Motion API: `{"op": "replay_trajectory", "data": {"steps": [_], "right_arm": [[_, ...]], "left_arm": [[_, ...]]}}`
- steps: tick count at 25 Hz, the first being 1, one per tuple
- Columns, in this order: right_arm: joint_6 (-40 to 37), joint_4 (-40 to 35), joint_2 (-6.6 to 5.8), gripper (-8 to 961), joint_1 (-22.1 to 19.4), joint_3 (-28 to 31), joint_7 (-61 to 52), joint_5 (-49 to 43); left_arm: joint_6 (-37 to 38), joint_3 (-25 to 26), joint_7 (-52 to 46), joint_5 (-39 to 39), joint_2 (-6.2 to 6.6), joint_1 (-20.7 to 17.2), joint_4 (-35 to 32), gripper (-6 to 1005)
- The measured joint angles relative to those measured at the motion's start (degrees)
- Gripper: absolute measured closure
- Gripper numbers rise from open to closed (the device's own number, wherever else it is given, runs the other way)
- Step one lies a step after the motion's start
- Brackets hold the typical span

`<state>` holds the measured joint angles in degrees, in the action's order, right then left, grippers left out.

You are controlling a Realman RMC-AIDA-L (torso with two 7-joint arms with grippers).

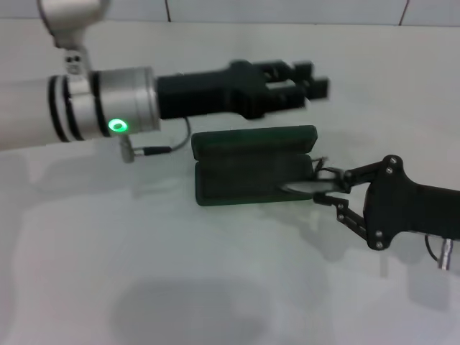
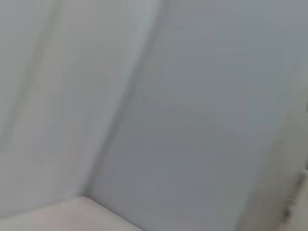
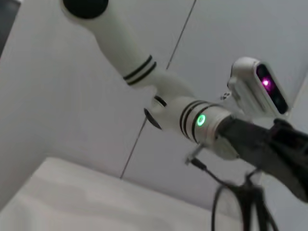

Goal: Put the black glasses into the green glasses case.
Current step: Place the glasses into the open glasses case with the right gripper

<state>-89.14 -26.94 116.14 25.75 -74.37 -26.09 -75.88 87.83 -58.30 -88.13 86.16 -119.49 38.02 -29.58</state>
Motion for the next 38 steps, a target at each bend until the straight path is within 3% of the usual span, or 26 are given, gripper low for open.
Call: {"op": "replay_trajectory", "data": {"steps": [6, 14, 18, 24, 31, 38], "right_arm": [[2.6, -2.0, 0.04, 853, -0.1, -1.7, -0.3, 1.3], [5.2, -3.3, 0.05, 833, -0.5, -2.9, -0.7, 3.6], [6.0, -3.8, -0.51, 823, 0.0, -2.8, -7.5, 4.0], [7.2, -13.8, -2.04, 808, 2.2, -2.7, -29.4, -12.4], [2.5, -30.5, -1.27, 790, 2.9, -2.5, -41.0, -25.6], [1.2, -34.6, -1.14, 724, 8.7, -2.6, -59.6, -32.9]], "left_arm": [[-1.2, 5.5, 0.7, 0.1, 0.5, -2.7, -0.3, 432], [-1.3, 5.8, 0.7, 0.0, 0.76, -3.6, -0.4, 431], [-1.4, 5.8, 0.7, 0.0, 0.76, -4.0, -0.4, 430], [-2.7, 5.8, 0.7, 0.5, 1.0, -4.1, -0.1, 429], [-2.8, 5.6, 0.5, 0.7, 1.93, -4.3, 0.0, 428], [-2.8, 5.8, 0.1, 0.7, 2.05, -5.9, 0.0, 427]]}}
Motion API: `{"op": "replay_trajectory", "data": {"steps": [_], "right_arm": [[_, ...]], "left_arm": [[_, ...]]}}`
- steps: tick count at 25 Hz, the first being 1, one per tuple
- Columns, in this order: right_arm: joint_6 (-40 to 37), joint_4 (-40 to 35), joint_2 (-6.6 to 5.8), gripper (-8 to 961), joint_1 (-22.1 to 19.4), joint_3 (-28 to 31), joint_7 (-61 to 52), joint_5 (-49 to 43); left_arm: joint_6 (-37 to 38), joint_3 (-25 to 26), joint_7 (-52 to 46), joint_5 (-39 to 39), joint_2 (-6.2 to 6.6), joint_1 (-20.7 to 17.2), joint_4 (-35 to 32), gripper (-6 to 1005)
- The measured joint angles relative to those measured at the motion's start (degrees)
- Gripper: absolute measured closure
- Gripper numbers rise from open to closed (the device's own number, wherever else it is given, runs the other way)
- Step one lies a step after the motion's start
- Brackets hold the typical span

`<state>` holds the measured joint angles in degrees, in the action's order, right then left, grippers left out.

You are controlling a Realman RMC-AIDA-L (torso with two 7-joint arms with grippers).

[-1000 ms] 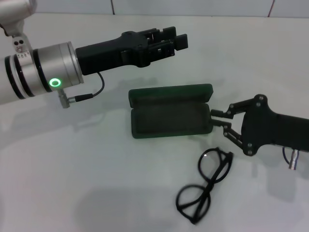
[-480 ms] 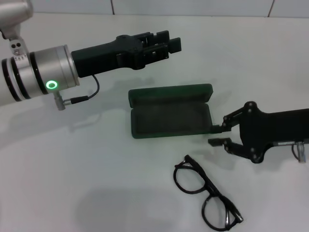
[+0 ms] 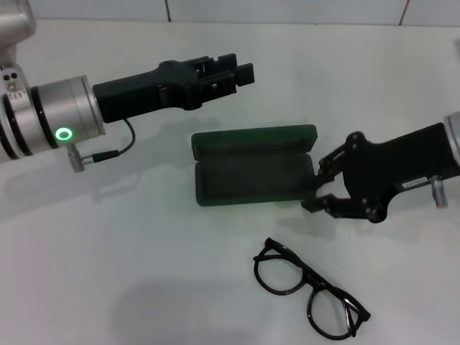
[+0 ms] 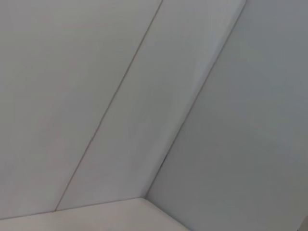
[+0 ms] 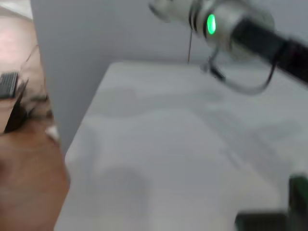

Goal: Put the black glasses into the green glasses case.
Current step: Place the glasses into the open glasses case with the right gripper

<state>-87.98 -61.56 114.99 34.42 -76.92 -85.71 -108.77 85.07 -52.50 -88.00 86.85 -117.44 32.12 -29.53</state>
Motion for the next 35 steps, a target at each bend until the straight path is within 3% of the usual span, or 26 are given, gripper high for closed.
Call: {"op": "replay_trajectory", "data": {"steps": [4, 10, 15, 20, 27, 35], "right_arm": [[-3.1, -5.1, 0.6, 716, 1.1, -2.0, -11.3, -7.4], [-6.4, -11.4, 0.63, 606, 1.9, -3.6, -26.1, -9.5], [-13.3, -16.0, 0.79, 507, 5.4, -5.1, -38.5, -13.2], [-13.5, -16.2, 0.97, 408, 9.6, -11.9, -47.3, -16.2], [-8.2, -15.7, 1.23, 413, 12.8, -22.3, -54.3, -20.2], [-3.9, -14.9, 1.2, 436, 13.2, -27.9, -57.2, -21.8]], "left_arm": [[0.0, 0.0, -0.5, 0.0, 0.17, -0.2, 0.0, 427], [-1.6, -0.1, -2.6, 0.5, 1.03, 1.0, -0.3, 426], [-3.0, -0.3, -5.7, 2.9, 2.07, 2.8, -0.6, 425], [-3.0, -0.3, -6.0, 4.2, 1.9, 3.0, -0.6, 424], [-3.1, -0.3, -6.4, 5.3, 1.8, 2.7, -0.6, 423], [-3.1, -0.2, -6.4, 7.2, 1.44, 2.3, -0.7, 422]]}}
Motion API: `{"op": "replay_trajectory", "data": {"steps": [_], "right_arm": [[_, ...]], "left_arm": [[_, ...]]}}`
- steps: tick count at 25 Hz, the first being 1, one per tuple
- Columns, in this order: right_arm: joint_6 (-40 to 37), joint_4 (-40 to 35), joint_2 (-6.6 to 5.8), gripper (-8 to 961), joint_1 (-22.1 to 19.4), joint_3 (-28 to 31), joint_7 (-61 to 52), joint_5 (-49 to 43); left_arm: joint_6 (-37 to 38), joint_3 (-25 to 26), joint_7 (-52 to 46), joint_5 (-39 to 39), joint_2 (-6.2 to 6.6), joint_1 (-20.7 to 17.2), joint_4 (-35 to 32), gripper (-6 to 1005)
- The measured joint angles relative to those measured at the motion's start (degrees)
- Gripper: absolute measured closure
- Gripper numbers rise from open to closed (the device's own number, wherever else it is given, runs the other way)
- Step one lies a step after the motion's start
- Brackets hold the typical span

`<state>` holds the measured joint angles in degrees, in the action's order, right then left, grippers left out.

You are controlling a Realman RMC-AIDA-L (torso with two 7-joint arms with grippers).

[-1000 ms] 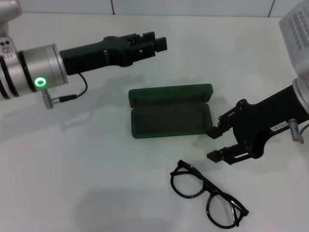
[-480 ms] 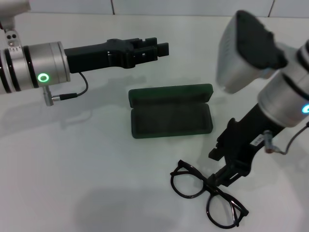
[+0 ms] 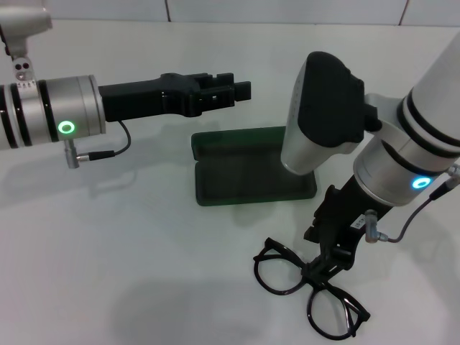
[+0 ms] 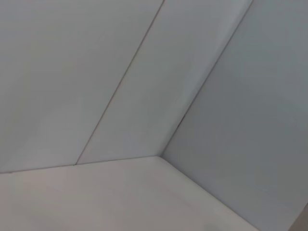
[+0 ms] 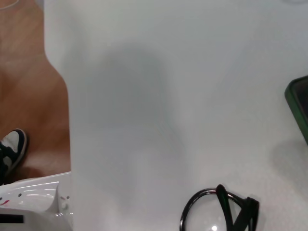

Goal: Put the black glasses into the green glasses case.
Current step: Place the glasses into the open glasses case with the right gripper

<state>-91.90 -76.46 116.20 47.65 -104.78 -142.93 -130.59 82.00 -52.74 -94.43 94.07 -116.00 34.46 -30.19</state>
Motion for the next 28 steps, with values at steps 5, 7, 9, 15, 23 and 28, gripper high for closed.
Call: {"op": "replay_trajectory", "data": {"steps": [5, 7, 9, 15, 23, 28], "right_arm": [[2.9, 1.5, -0.01, 439, 0.0, -3.1, -0.3, 0.2], [4.7, 2.2, -0.01, 440, 0.0, -4.9, -0.4, 0.3], [6.0, 2.6, -0.01, 441, 0.0, -6.3, -0.8, 0.3], [8.2, 3.6, -0.01, 468, 0.2, -9.0, -2.1, -0.3], [8.6, 3.9, -0.01, 610, 0.0, -10.3, -2.1, -0.5], [7.9, 3.9, -0.01, 650, 0.0, -10.0, -2.1, -1.6]], "left_arm": [[0.0, 0.2, 0.1, 0.0, 0.13, 0.5, 0.0, 421], [-0.2, 0.1, 0.2, 0.0, 0.18, 0.5, 0.0, 421], [-0.5, 0.0, 0.2, 0.0, 0.26, 0.6, 0.0, 421], [-0.7, -0.1, 0.1, 0.0, 0.4, 0.9, 0.0, 420], [-0.8, -0.1, 0.3, 0.0, 0.43, 1.3, 0.0, 418], [-1.3, -0.1, 0.3, 0.0, 0.43, 1.3, 0.1, 418]]}}
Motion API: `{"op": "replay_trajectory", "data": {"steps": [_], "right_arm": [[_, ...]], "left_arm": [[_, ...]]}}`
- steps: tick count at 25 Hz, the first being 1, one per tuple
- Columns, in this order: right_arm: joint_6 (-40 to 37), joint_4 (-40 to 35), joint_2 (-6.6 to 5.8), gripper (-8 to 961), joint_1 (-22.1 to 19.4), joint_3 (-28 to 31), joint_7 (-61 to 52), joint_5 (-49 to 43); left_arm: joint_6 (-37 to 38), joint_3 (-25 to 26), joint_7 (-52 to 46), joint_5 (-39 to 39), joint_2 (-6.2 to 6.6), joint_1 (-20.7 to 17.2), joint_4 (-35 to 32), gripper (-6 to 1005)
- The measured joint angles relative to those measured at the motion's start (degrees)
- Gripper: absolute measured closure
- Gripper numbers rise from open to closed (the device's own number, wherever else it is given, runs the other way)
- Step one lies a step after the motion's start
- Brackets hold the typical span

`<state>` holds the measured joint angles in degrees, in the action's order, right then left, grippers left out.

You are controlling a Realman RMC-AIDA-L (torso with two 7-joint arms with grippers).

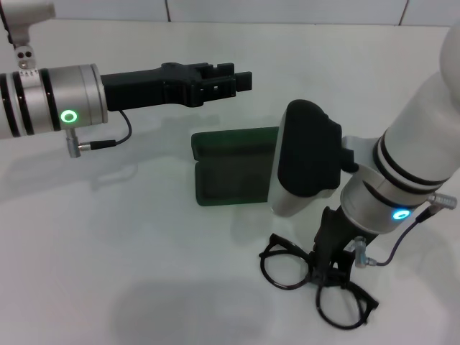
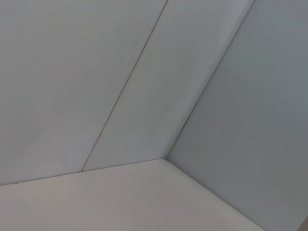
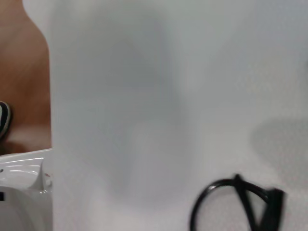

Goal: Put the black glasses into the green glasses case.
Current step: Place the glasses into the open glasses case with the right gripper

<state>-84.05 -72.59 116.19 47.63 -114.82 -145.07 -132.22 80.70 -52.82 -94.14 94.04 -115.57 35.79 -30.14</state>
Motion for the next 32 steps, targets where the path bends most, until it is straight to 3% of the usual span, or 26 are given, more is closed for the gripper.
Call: {"op": "replay_trajectory", "data": {"steps": [6, 16, 32], "right_arm": [[-1.3, -0.7, -0.31, 780, 0.2, 4.4, 0.6, -3.1], [-0.7, -2.8, -0.46, 875, -1.4, 16.4, 9.4, -5.4], [13.2, -10.0, -0.18, 884, -9.2, 18.1, 23.3, -5.0]], "left_arm": [[0.0, 0.0, 0.0, 0.0, -0.05, 0.1, 0.0, 417], [0.0, 0.2, 0.0, 0.0, -0.07, 0.0, 0.0, 415], [0.0, 1.8, 0.1, -0.2, 0.26, -0.6, -0.1, 413]]}}
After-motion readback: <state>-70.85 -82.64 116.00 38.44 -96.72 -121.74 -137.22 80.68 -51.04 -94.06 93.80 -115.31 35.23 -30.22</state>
